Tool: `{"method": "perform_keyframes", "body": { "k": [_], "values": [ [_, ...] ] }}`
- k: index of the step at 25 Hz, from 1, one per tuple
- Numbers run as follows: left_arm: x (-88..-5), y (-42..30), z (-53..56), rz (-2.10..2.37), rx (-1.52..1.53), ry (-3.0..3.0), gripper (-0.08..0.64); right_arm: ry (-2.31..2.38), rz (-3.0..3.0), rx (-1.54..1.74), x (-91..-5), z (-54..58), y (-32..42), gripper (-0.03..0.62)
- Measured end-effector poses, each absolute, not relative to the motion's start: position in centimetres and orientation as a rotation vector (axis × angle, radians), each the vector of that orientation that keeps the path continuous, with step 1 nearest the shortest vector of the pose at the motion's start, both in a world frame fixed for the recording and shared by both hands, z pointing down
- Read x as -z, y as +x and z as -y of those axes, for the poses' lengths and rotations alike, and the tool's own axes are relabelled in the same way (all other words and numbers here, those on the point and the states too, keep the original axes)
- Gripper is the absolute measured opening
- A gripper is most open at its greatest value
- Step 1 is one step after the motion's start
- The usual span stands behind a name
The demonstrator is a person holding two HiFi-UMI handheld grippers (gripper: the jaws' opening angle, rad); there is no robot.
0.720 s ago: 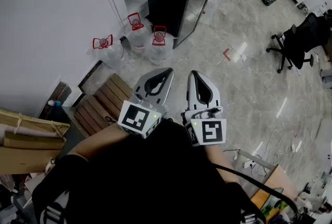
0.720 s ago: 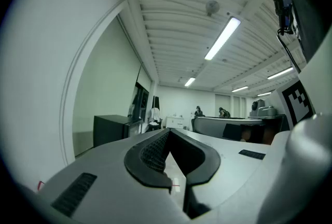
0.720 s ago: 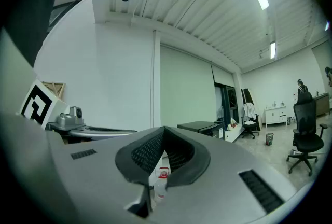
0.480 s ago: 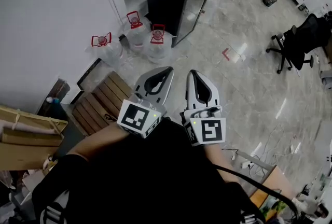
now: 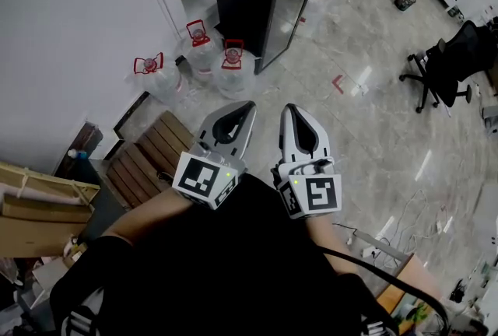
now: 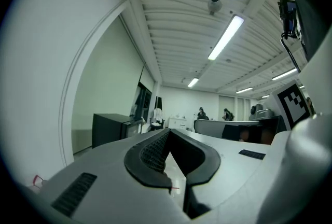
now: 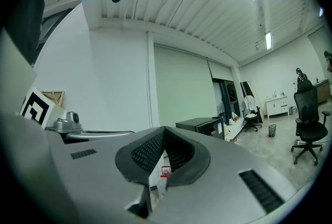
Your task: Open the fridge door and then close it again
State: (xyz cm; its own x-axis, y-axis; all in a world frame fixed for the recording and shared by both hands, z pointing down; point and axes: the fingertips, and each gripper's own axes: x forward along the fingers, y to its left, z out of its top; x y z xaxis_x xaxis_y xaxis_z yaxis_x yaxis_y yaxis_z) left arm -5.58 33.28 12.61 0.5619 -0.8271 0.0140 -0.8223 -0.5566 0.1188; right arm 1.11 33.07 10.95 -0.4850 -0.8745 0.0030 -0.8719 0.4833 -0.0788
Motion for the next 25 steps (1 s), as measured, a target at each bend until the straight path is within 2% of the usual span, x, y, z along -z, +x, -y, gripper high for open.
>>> {"method": "perform_keyframes", "body": {
  "k": [6, 13, 19, 25],
  "values": [
    [-15.3, -5.9, -27.0, 1.417, 0.096, 2.657, 0.006, -1.610, -2.686, 0.080, -13.3, -27.1, 1.6, 0.015],
    [-21.0, -7.7, -13.7, 1.426, 0.149, 2.729, 0.007, -1.632, -2.633, -0.045, -18.6, -14.1, -0.1, 0.015],
    [-23.7, -8.7, -2.2, 1.440, 0.083, 2.720, 0.007, -1.717, -2.584, 0.030, -20.3, -4.3, 0.5, 0.015],
    [-27.8, -6.5, 5.2, 1.449, -0.016, 2.694, 0.007, -1.783, -2.590, 0.101, -23.3, 2.3, 3.0, 0.015]
  ]
}}
